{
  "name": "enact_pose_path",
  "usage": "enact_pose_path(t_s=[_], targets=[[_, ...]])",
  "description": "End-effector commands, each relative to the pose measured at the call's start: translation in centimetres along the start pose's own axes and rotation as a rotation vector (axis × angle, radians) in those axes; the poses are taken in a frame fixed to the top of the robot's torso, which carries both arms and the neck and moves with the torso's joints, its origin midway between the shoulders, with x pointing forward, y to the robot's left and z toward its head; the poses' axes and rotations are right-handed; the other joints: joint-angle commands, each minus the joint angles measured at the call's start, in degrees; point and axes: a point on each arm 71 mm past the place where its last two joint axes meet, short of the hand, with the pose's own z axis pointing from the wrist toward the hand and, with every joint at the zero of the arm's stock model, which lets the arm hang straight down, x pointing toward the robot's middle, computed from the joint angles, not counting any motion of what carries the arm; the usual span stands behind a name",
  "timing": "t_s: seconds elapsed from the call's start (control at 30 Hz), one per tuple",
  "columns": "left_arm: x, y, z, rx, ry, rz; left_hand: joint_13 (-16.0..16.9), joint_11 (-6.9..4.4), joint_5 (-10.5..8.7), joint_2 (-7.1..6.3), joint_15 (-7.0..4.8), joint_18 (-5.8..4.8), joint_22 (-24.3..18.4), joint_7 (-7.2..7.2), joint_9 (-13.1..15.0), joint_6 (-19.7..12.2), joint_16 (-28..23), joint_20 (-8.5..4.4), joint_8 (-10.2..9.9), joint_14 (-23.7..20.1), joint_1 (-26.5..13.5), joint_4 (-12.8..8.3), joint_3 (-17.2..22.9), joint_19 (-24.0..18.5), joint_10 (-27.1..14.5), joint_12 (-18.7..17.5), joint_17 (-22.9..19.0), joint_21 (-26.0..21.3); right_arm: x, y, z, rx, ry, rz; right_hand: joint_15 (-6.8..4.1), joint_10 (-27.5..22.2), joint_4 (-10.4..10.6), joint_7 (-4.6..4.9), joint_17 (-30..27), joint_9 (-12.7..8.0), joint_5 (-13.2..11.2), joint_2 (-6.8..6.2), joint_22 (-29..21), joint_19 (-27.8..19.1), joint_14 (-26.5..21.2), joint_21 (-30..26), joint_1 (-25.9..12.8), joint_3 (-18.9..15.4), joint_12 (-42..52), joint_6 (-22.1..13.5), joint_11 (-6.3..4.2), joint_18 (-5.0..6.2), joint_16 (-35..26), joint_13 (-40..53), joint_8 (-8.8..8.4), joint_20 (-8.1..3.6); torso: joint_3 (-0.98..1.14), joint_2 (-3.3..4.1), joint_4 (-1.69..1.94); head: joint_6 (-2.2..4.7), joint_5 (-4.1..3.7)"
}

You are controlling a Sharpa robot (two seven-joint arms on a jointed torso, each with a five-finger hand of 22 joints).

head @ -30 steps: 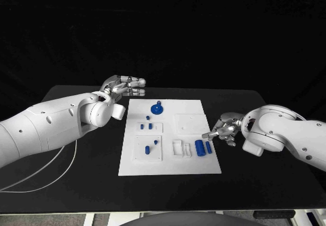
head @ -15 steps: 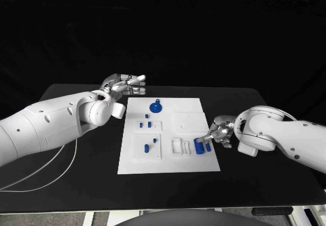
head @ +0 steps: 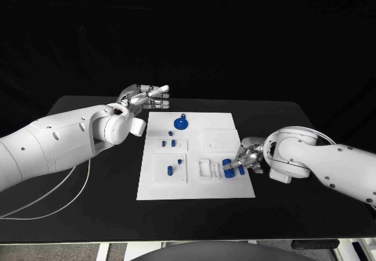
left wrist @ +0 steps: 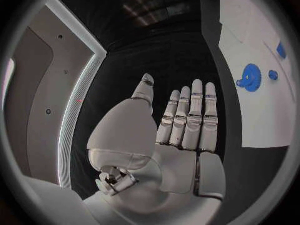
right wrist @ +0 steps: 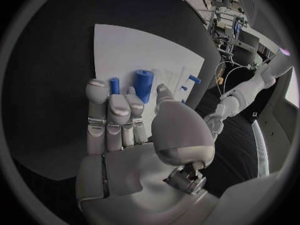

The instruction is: Assemble the parts on the task board

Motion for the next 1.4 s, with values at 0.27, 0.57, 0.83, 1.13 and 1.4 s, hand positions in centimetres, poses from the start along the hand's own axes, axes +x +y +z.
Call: enact_pose_path(t_s=[0.27,0.57,0.83,1.13,1.4], targets=[[0.4,-0.2,-0.1,0.013,0.033,-0.020,0.05,0.27,-0.19,-0.65,0.14,0.35,-0.13,0.44,0.07,-0.74,-0.26,0.34,0.02,-1.00,-0.74,0.99,0.23,-0.36,-0.78,0.04,-0.03,-0.40,0.6,0.6,0.9,0.073,-0.085,-0.117,0.27,0.33,-1.56,-0.13,0.01,-0.05,-3.29,-0.95,0.36,2.59,-0.03,-0.52,0.56,4.38,0.45,0.67,0.15,-0.41,0.27,0.12,-0.18,0.50,-0.03,0.02,-0.28,-0.11,0.66],[0.4,-0.2,-0.1,0.011,0.040,-0.023,0.05,0.31,-0.19,-0.84,0.19,0.41,-0.16,0.69,0.07,-1.00,-0.24,0.41,0.03,-1.14,-0.69,1.28,0.46,-0.44,-0.92,0.05,0.01,-0.43,1.0,1.5,1.6,0.069,-0.114,-0.151,0.32,0.42,-1.34,-0.19,0.08,-0.11,-3.38,-1.07,0.59,2.63,0.00,-0.48,0.73,5.87,0.65,0.86,0.12,-0.46,0.38,0.23,-0.17,0.53,-0.16,0.04,-0.10,-0.23,0.65],[0.5,-0.2,-0.1,0.008,0.044,-0.024,0.05,0.31,-0.19,-0.84,0.19,0.41,-0.16,0.69,0.07,-1.00,-0.24,0.41,0.03,-1.14,-0.69,1.28,0.46,-0.44,-0.92,0.05,0.01,-0.43,1.6,1.6,2.2,0.075,-0.097,-0.159,0.41,0.36,-0.01,0.02,0.07,-1.01,-15.26,-7.96,0.92,2.65,0.02,-0.62,-0.78,28.85,0.69,1.04,0.19,-0.48,0.48,0.28,-0.19,0.59,-0.02,0.02,-0.14,-0.39,1.10],[0.5,-0.2,-0.1,0.003,0.046,-0.025,0.05,0.34,-0.14,-0.75,0.21,0.40,-0.18,0.77,0.06,-1.11,-0.25,0.45,0.00,-1.21,-0.54,1.26,0.50,-0.50,-1.02,0.04,0.02,-0.45,1.7,1.5,2.6,0.087,-0.094,-0.172,0.52,0.02,-6.11,0.48,-0.20,-3.67,-3.66,-5.89,0.93,2.60,-0.03,-1.02,0.29,29.70,0.58,-0.25,0.34,-0.43,0.26,0.28,-0.22,0.70,-0.05,0.02,-0.28,-0.43,1.11],[0.5,-0.1,-0.1,-0.002,0.052,-0.026,0.05,0.37,-0.15,-0.69,0.23,0.41,-0.20,0.95,0.06,-1.26,-0.24,0.46,0.01,-1.25,-0.53,1.23,0.46,-0.55,-1.08,0.06,0.03,-0.47,1.8,1.6,2.6,0.084,-0.104,-0.176,0.57,-0.31,-10.84,0.62,-0.37,-5.28,2.51,-5.35,1.08,2.60,-0.02,-1.19,-1.60,31.87,0.57,-0.21,0.28,-0.47,0.18,0.31,-0.22,0.76,0.04,0.00,-0.26,-0.40,1.31]])
